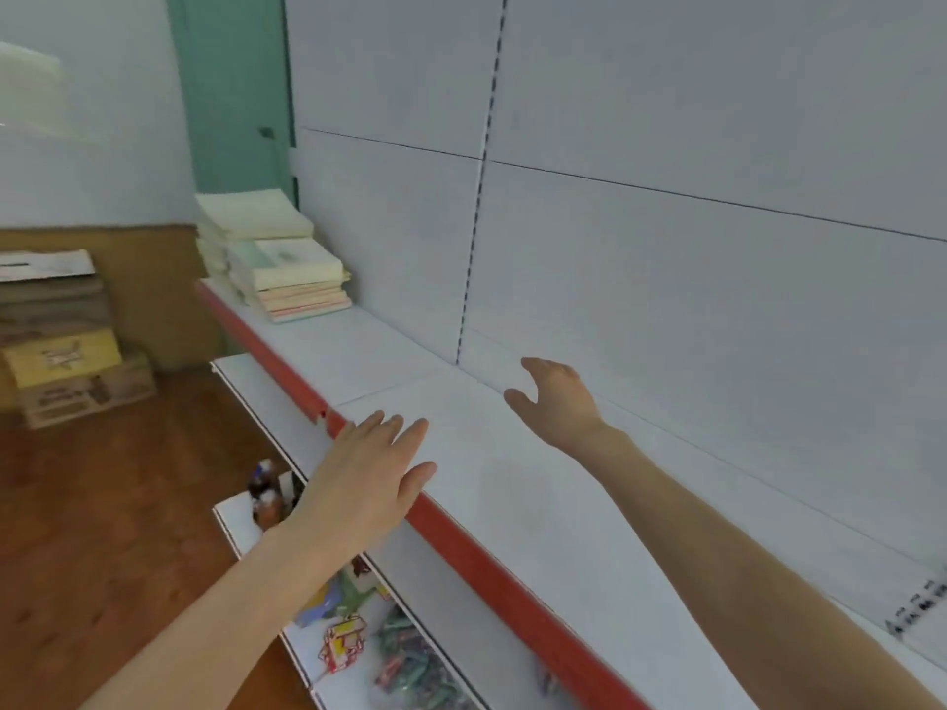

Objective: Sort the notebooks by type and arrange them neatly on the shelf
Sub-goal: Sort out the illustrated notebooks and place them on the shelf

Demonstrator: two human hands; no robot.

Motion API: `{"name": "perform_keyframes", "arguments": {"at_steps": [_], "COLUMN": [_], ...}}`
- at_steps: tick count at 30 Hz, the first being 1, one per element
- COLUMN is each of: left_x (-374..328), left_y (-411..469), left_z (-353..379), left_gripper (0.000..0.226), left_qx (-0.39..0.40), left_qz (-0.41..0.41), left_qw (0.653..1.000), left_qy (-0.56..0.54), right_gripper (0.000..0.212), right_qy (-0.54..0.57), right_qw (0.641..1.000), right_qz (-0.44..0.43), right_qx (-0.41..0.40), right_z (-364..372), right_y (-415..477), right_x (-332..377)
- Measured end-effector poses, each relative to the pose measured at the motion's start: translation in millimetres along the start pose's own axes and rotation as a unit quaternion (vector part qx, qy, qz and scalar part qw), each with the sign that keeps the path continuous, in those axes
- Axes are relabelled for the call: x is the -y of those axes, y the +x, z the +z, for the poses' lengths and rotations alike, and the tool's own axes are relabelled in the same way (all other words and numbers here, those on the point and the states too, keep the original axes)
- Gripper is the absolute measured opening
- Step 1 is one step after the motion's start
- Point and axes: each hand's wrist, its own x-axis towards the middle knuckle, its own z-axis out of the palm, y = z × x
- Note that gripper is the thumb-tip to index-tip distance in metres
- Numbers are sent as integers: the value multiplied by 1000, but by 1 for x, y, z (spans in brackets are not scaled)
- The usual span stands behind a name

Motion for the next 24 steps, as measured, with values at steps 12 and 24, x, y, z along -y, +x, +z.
{"name": "perform_keyframes", "arguments": {"at_steps": [12,24], "left_x": [260,490], "left_y": [86,150], "left_z": [-6,-6], "left_gripper": [52,54], "left_qx": [-55,-54], "left_qz": [-75,-176], "left_qw": [991,982], "left_qy": [97,47], "right_gripper": [50,44], "right_qy": [32,26], "right_qw": [992,990], "right_qz": [-121,-137], "right_qx": [11,33], "right_z": [109,218], "right_y": [231,422], "right_x": [187,363]}}
